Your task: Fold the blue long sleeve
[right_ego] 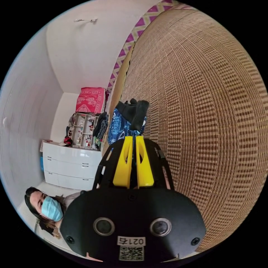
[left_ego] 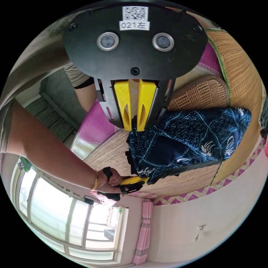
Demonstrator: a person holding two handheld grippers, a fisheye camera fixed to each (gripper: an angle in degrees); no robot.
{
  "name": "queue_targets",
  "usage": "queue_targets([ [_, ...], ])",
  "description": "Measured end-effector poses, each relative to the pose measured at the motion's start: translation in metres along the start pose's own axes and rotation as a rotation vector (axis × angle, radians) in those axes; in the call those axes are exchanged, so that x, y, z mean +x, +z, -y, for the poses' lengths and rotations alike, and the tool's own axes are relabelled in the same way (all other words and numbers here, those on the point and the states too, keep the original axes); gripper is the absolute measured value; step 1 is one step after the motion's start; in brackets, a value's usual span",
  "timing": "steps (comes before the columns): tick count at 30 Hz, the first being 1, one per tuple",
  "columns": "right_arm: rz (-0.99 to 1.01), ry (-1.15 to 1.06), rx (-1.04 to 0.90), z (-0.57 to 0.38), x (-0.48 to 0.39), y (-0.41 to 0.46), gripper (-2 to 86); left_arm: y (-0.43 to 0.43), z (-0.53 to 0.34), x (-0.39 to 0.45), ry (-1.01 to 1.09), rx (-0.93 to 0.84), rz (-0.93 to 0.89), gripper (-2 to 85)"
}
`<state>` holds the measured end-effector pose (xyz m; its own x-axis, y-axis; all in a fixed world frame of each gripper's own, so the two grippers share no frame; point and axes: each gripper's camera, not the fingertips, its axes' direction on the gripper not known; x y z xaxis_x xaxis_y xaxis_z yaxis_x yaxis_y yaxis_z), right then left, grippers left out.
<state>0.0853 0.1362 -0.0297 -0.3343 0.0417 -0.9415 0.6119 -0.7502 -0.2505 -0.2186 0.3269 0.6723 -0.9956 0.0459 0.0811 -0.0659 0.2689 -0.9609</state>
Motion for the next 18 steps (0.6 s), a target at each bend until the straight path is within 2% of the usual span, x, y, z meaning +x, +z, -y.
queue_targets([
  [6,-0.088,-0.065,-0.027,0.013,-0.115,0.03,-0.5,-0.036,-0.014,-0.078,-0.125,0.122,-0.137,0.0],
  [9,-0.143,-0.119,-0.061,0.032,-0.189,0.072,-0.4,-0.053,-0.03,-0.154,-0.269,0.159,-0.231,-0.2],
  [14,-0.201,-0.183,-0.122,0.086,-0.301,0.204,0.2,-0.051,-0.083,-0.311,-0.562,0.226,-0.333,-0.4],
  [18,-0.219,-0.174,-0.153,0.127,-0.342,0.313,0.9,-0.024,-0.128,-0.391,-0.732,0.27,-0.304,-0.4],
])
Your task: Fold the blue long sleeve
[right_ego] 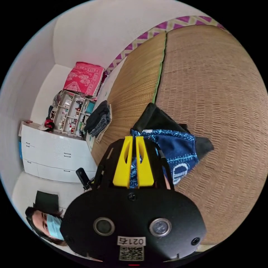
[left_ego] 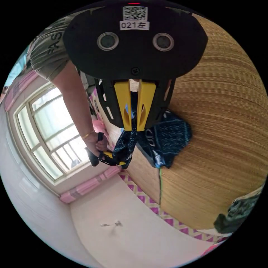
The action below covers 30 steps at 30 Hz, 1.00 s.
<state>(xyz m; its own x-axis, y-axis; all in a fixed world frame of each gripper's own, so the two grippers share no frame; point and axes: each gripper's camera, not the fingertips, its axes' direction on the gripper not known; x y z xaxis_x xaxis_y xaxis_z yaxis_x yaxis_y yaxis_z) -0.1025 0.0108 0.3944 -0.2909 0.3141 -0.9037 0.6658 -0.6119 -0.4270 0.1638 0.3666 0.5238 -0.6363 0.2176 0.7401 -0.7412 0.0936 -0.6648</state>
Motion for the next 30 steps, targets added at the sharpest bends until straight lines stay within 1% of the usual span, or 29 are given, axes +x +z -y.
queue_targets([
  [2,-0.005,0.04,-0.014,0.034,-0.017,0.059,1.6,0.013,0.003,-0.061,-0.107,0.01,-0.019,-0.3],
  [3,-0.01,0.047,-0.018,0.041,-0.019,0.074,1.8,0.018,0.002,-0.077,-0.137,0.009,-0.031,-0.2],
  [4,-0.018,0.064,-0.021,0.052,-0.021,0.101,2.8,0.029,-0.004,-0.108,-0.213,-0.014,-0.059,-0.2],
  [5,-0.021,0.078,-0.05,0.059,-0.02,0.129,3.9,0.038,-0.016,-0.137,-0.292,-0.036,-0.122,-0.1],
  [7,0.007,0.081,-0.084,0.061,-0.021,0.155,5.7,0.042,-0.038,-0.163,-0.346,-0.01,-0.224,-0.2],
  [8,0.047,0.047,-0.085,0.058,-0.028,0.16,6.5,0.041,-0.052,-0.172,-0.355,-0.008,-0.223,-0.5],
  [10,0.055,0.001,-0.07,0.05,-0.043,0.153,6.6,0.035,-0.073,-0.181,-0.374,-0.003,-0.177,-0.7],
  [12,0.052,-0.06,-0.037,0.036,-0.062,0.133,5.7,0.024,-0.09,-0.185,-0.367,0.062,-0.153,-0.9],
  [14,0.073,-0.189,-0.011,0.006,-0.096,0.106,1.8,0.019,-0.096,-0.165,-0.245,0.158,-0.136,-0.9],
  [15,0.072,-0.22,-0.003,-0.003,-0.106,0.101,1.4,0.022,-0.094,-0.154,-0.195,0.168,-0.128,-0.9],
  [17,0.001,-0.337,-0.022,-0.039,-0.148,0.102,0.4,0.061,-0.075,-0.101,0.018,0.129,-0.086,-1.0],
  [18,-0.025,-0.367,-0.029,-0.049,-0.16,0.107,0.1,0.076,-0.07,-0.088,0.06,0.114,-0.085,-1.0],
  [19,-0.091,-0.424,-0.053,-0.066,-0.181,0.122,-0.5,0.111,-0.058,-0.069,0.121,0.076,-0.098,-1.0],
  [20,-0.189,-0.474,-0.067,-0.082,-0.2,0.142,-0.7,0.15,-0.046,-0.061,0.136,0.018,-0.09,-1.0],
  [21,-0.251,-0.493,-0.068,-0.09,-0.208,0.154,-0.8,0.171,-0.04,-0.061,0.116,-0.016,-0.051,-1.0],
  [23,-0.492,-0.54,-0.093,-0.113,-0.228,0.207,-0.9,0.239,-0.028,-0.089,-0.008,-0.148,0.234,-0.9],
  [24,-0.541,-0.552,-0.098,-0.118,-0.232,0.217,-1.0,0.247,-0.029,-0.099,-0.016,-0.149,0.254,-0.9],
  [26,-0.595,-0.558,-0.067,-0.132,-0.244,0.218,-1.0,0.25,-0.038,-0.132,-0.131,-0.147,0.077,-0.9],
  [27,-0.602,-0.553,-0.065,-0.135,-0.247,0.212,-1.0,0.248,-0.041,-0.135,-0.146,-0.148,0.069,-0.9],
  [28,-0.602,-0.554,-0.058,-0.145,-0.253,0.195,-1.0,0.242,-0.047,-0.134,-0.131,-0.133,0.115,-0.9],
  [29,-0.604,-0.564,-0.014,-0.159,-0.257,0.171,-1.0,0.235,-0.055,-0.131,-0.091,-0.101,0.228,-0.9],
  [30,-0.611,-0.559,0.017,-0.167,-0.257,0.158,-1.0,0.232,-0.06,-0.131,-0.074,-0.087,0.296,-0.9],
])
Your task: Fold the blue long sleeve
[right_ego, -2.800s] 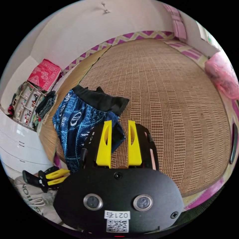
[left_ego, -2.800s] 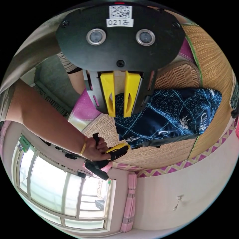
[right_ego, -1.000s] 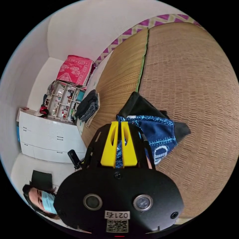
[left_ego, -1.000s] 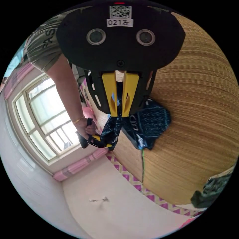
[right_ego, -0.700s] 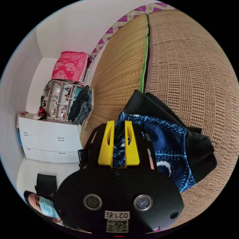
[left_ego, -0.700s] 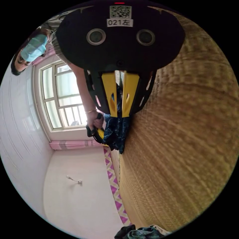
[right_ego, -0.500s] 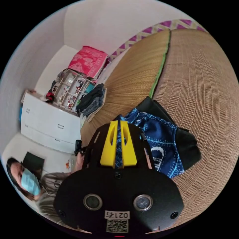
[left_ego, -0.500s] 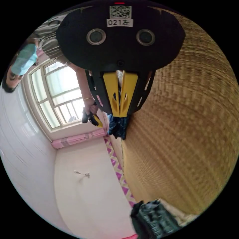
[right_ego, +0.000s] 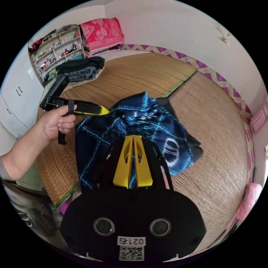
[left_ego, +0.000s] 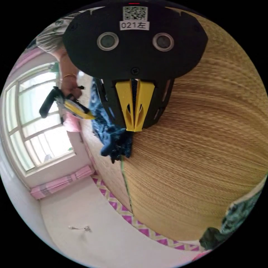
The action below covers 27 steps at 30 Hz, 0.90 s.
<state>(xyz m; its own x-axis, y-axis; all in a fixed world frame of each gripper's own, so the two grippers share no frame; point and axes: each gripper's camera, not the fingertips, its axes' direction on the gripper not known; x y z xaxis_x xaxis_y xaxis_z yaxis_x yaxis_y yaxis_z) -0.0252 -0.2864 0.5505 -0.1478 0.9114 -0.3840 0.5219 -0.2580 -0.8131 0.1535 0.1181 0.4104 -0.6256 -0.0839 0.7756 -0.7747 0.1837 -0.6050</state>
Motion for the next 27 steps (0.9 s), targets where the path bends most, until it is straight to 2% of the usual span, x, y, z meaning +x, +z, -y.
queue_targets([
  [1,-0.01,0.034,0.036,-0.016,0.009,-0.018,-0.9,0.003,-0.009,-0.004,0.015,0.006,0.095,-0.9],
  [5,0.123,0.173,-0.039,-0.062,0.046,0.007,-0.7,0.01,-0.043,-0.019,-0.04,0.019,-0.053,-0.9],
  [10,0.282,0.422,0.223,-0.143,0.088,-0.069,3.6,-0.013,-0.105,-0.007,0.072,0.053,-0.165,-0.9],
  [12,0.327,0.536,0.23,-0.186,0.108,-0.079,7.0,-0.019,-0.132,-0.009,0.084,0.048,-0.194,-1.0],
  [14,0.528,0.684,0.173,-0.237,0.135,-0.058,10.8,-0.018,-0.168,-0.016,0.062,0.035,-0.242,-1.0],
  [17,0.803,0.81,0.147,-0.275,0.143,-0.015,11.7,-0.006,-0.21,-0.021,0.044,0.013,-0.264,-1.0],
  [21,0.898,0.894,0.188,-0.285,0.141,0.002,12.1,0.011,-0.252,-0.032,-0.014,0.034,-0.308,-1.0],
  [24,0.894,0.935,0.177,-0.283,0.142,0.013,10.9,0.025,-0.281,-0.042,-0.068,0.065,-0.363,-1.0],
  [27,0.919,0.988,0.179,-0.292,0.153,0.02,8.0,0.025,-0.301,-0.036,-0.043,0.127,-0.314,-0.9],
])
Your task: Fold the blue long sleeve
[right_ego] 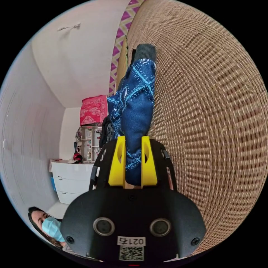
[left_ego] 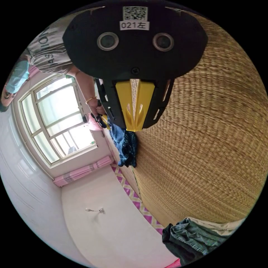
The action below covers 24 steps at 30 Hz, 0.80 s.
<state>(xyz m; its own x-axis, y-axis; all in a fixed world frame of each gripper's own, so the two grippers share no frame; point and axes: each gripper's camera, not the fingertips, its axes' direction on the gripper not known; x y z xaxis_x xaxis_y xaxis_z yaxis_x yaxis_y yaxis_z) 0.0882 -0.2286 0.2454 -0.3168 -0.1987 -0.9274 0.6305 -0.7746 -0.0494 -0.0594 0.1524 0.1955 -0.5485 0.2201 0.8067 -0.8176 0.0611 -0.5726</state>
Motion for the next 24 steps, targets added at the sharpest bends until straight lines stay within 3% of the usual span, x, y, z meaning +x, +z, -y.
queue_targets([
  [6,-0.125,-0.12,0.034,0.034,-0.023,-0.08,6.0,0.014,-0.038,-0.008,-0.04,0.007,-0.026,-0.9],
  [13,-0.389,-0.182,0.031,0.106,-0.009,-0.247,5.6,0.024,-0.077,-0.011,-0.062,0.048,-0.001,-0.9],
  [24,-0.805,-0.19,0.371,0.137,-0.014,-0.458,6.7,0.032,-0.12,-0.027,-0.123,0.081,0.038,-0.9],
])
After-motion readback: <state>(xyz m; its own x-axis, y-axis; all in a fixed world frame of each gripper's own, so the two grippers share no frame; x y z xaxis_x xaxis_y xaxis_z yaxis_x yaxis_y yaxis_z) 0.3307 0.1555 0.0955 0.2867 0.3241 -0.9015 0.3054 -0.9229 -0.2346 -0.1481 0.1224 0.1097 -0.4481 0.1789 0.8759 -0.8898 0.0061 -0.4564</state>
